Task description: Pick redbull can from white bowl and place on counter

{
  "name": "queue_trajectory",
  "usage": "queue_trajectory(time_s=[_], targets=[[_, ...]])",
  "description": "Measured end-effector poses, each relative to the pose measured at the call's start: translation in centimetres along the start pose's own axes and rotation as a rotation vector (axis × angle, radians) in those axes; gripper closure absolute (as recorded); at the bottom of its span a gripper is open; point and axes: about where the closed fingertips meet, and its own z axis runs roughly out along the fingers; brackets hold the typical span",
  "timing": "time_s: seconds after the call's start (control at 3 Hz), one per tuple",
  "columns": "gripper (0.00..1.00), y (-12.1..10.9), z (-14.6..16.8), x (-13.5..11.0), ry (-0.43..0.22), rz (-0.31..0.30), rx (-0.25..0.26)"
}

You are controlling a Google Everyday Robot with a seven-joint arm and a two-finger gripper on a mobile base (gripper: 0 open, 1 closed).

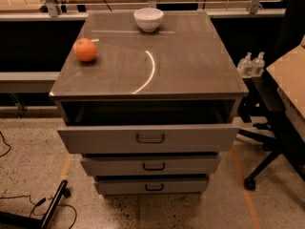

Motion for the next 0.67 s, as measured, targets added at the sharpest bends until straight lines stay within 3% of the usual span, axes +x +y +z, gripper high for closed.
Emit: queue_trajectory(time_s=[0.33,0.67], targets=[[1.0,1.5,0.4,1.5,0.03,-0.019,-0.041],[1.0,3.3,-0.4,4.5,0.055,-0.016,-0.08]])
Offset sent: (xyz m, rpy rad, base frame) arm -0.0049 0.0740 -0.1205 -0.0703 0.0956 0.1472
